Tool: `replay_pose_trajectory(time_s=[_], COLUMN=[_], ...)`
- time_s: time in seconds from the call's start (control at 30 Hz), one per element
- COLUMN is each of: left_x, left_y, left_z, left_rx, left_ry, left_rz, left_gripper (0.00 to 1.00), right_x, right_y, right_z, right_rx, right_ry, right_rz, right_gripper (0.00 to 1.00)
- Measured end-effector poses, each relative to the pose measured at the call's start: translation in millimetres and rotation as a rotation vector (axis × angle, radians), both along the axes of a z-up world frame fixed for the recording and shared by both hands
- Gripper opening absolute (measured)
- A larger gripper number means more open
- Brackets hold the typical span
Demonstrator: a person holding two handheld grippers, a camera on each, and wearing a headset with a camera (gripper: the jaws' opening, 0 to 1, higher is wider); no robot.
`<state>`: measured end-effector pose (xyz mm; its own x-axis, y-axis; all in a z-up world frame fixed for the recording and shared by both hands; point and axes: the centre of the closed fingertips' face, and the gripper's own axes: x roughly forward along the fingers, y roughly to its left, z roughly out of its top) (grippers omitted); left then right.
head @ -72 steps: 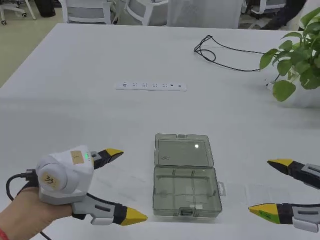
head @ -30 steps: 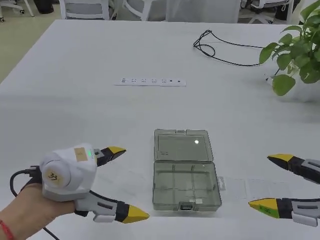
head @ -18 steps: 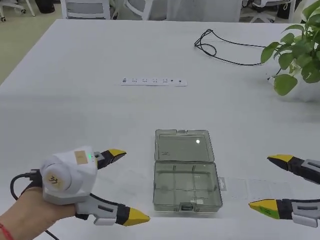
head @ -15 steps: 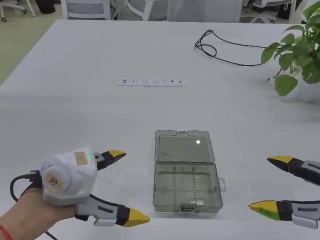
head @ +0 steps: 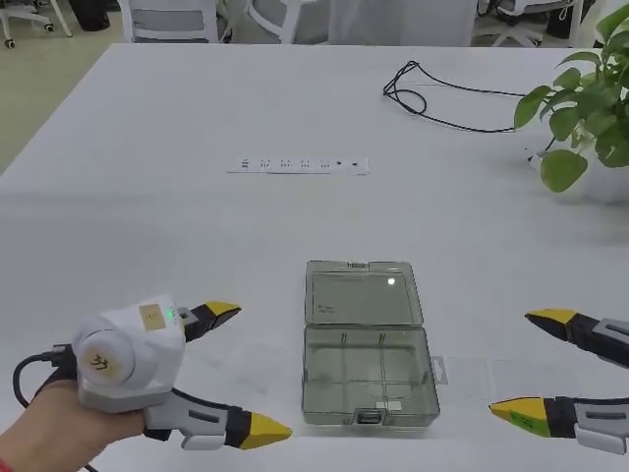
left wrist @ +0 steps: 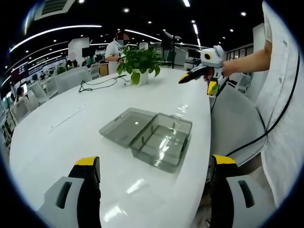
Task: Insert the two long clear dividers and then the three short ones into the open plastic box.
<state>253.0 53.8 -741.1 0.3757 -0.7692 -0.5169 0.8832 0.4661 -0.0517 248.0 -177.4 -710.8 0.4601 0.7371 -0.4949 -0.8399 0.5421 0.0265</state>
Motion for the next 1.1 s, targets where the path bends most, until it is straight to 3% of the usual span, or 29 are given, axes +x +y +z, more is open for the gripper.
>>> replay_pose_trajectory(time_s=[0.3,0.63,1.1], left_x=[14.7,29.5,30.5], left_y=[26.5,58.5,78.4], left_z=[-14.7,-28.2,-43.3], left_rx=[0.031,0.064,0.119], left_ry=[0.039,0.099,0.194], left_rz=[0.085,0.22,0.372], left_gripper=[0.96,0.85,0.63], right_x=[0.7,1.8,2.0], right_y=[0.2,1.2,2.5], right_z=[-0.6,-0.2,-1.0], right_rx=[0.007,0.018,0.029], right_ry=[0.002,0.003,0.009], right_rz=[-0.006,-0.017,-0.026], right_gripper=[0.78,0.77,0.77])
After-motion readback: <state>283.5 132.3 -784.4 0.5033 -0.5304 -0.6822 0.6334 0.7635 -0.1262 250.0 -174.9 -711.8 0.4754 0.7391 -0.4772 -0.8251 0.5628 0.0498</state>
